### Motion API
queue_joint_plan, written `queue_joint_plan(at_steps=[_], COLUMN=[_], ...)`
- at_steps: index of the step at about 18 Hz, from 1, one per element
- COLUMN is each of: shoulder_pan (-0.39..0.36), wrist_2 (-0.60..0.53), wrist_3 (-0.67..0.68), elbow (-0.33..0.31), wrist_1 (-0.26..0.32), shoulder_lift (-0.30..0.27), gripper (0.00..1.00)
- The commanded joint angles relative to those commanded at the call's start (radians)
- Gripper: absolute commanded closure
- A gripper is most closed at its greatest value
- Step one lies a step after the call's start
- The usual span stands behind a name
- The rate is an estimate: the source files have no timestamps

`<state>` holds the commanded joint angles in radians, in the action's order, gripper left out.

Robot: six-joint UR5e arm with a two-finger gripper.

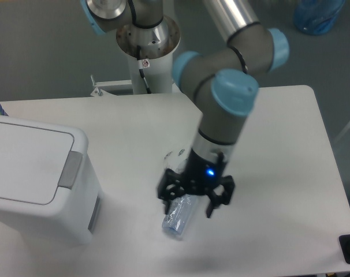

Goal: Open the trash can
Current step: 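Swing the gripper away from the bottle toward the white trash can lid, then lower the gripper onto the trash can lid edge and press it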

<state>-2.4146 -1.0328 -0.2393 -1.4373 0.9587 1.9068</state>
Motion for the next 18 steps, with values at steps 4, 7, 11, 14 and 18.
queue_joint_plan(at_steps=[4,7,11,14,18], shoulder_pan=[0.015,0.017,0.023,0.058,0.069], wrist_2=[0.112,0.177,0.192,0.195,0.166], wrist_3=[0.000,-0.017,-0.005,-0.003,-0.020], elbow=[-0.021,-0.084,-0.095,-0.083,-0.068], wrist_1=[-0.009,-0.014,-0.012,-0.081,-0.104], shoulder_lift=[-0.057,-0.133,-0.173,-0.154,-0.141], gripper=[0.00,0.00,0.00,0.00,0.00])
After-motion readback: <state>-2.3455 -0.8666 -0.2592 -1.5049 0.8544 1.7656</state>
